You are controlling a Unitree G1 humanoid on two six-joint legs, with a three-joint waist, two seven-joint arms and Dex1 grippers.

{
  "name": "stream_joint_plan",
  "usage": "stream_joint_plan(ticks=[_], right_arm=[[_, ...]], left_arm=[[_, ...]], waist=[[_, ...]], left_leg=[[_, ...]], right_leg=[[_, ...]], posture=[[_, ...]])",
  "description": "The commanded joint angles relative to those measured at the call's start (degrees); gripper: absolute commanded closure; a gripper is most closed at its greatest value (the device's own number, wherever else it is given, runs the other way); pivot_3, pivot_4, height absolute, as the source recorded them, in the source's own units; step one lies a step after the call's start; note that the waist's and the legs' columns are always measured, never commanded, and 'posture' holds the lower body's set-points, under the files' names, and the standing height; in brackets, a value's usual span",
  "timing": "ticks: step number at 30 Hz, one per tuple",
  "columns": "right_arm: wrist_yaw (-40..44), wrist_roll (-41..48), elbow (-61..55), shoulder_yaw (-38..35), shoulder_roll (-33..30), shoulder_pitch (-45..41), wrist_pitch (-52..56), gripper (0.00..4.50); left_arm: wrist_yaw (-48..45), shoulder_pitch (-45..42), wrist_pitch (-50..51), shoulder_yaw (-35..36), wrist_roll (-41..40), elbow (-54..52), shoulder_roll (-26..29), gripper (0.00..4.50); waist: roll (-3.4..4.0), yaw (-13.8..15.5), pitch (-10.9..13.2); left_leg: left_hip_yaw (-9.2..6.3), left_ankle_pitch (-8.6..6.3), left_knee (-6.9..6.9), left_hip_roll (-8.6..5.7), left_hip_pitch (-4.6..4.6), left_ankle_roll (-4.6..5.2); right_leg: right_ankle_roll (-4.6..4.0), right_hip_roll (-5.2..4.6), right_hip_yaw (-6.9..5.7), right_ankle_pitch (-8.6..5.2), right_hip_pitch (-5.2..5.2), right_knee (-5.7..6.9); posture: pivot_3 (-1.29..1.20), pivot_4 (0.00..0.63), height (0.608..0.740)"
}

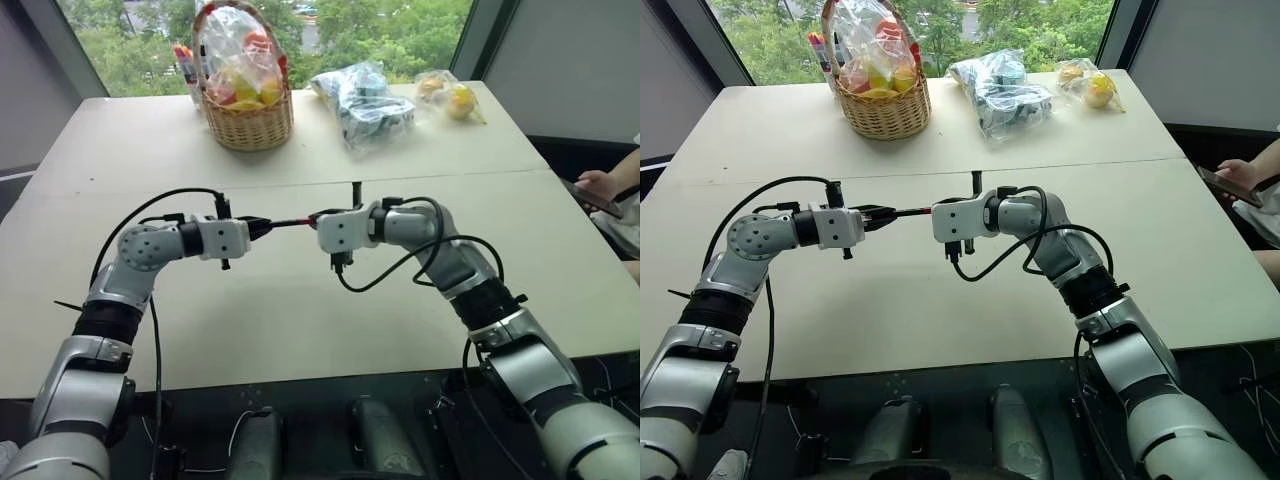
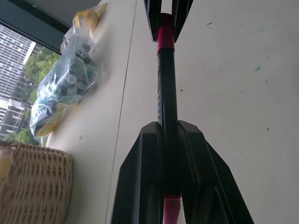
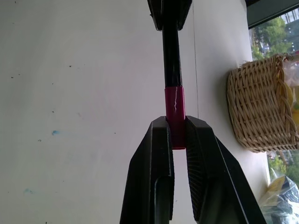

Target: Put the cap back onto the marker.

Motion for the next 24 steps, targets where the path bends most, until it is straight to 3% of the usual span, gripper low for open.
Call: stream_joint_plan(ticks=[1, 24], right_arm=[[-0.49, 3.15, -4.72, 0.85, 2.39, -1.31, -3.99, 4.42], [0.36, 6.02, -7.40, -1.49, 2.67, 0.74, -2.69, 4.42]], left_arm=[[0.11, -0.81, -1.45, -1.91, -1.36, -6.02, -1.39, 4.50], [-4.22, 1.54, 4.83, -2.47, -5.84, -10.40, -2.50, 4.50]], waist=[[0.00, 0.00, 0.00], [0.00, 0.02, 0.00]], left_leg=[[0.00, 0.00, 0.00, 0.00, 0.00, 0.00], [0.00, 0.00, 0.01, 0.00, 0.01, 0.00]], right_leg=[[0.00, 0.00, 0.00, 0.00, 0.00, 0.01], [-0.01, 0.00, 0.00, -0.01, 0.00, 0.02]], posture=[[0.00, 0.150, 0.740], [0.00, 0.150, 0.740]])
